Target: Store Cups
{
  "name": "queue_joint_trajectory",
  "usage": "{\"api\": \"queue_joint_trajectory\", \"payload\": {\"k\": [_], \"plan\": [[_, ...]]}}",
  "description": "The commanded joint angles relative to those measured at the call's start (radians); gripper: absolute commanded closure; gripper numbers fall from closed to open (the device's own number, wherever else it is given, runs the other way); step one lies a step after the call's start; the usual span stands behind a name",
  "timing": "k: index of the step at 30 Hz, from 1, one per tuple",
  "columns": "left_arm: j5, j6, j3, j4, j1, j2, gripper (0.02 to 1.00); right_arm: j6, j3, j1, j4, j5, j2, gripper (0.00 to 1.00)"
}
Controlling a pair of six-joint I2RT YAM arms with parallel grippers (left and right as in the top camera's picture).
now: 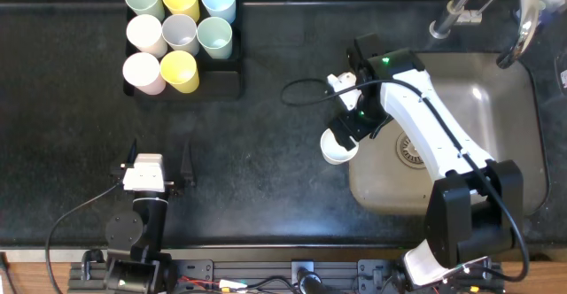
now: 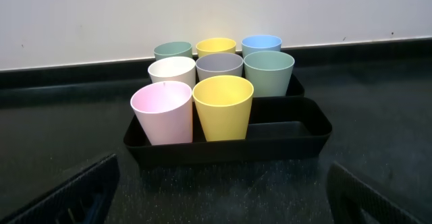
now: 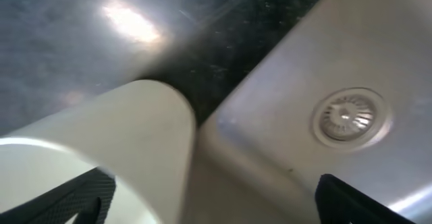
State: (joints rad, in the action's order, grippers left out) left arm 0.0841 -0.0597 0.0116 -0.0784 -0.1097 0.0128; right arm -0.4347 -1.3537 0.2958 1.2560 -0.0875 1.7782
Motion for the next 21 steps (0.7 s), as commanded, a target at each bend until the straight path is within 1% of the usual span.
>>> {"api": "queue_joint_trajectory", "payload": {"k": [1, 2, 5, 10, 12, 15, 17, 21], "plan": [[0.011, -0.019, -0.004, 0.002, 0.003, -0.011, 0.020, 0.000, -0.016, 0.026, 0.019, -0.190, 0.002, 0.954], [0.011, -0.019, -0.004, 0.002, 0.003, -0.011, 0.020, 0.000, -0.016, 0.031, 0.018, -0.192, 0.002, 0.958], [0.011, -0.019, -0.004, 0.002, 0.003, -0.011, 0.020, 0.000, -0.016, 0.031, 0.004, -0.113, 0.003, 0.958], [0.011, -0.019, -0.004, 0.002, 0.003, -0.011, 0.020, 0.002, -0.031, 0.033, -0.011, 0.101, 0.002, 0.956], [0.011, -0.019, -0.004, 0.002, 0.003, -0.011, 0.020, 0.019, -0.082, 0.050, -0.003, 0.185, 0.000, 0.958], [0.010, -0.019, -0.004, 0.002, 0.003, -0.011, 0.020, 0.045, -0.244, 0.092, 0.008, 0.295, 0.000, 0.958], [0.011, -0.019, -0.004, 0.002, 0.003, -0.011, 0.020, 0.046, -0.377, 0.126, 0.013, 0.320, 0.017, 0.958], [0.011, -0.019, -0.004, 0.002, 0.003, -0.011, 0.020, 0.046, -0.752, 0.219, 0.123, 0.322, 0.167, 0.958]]}}
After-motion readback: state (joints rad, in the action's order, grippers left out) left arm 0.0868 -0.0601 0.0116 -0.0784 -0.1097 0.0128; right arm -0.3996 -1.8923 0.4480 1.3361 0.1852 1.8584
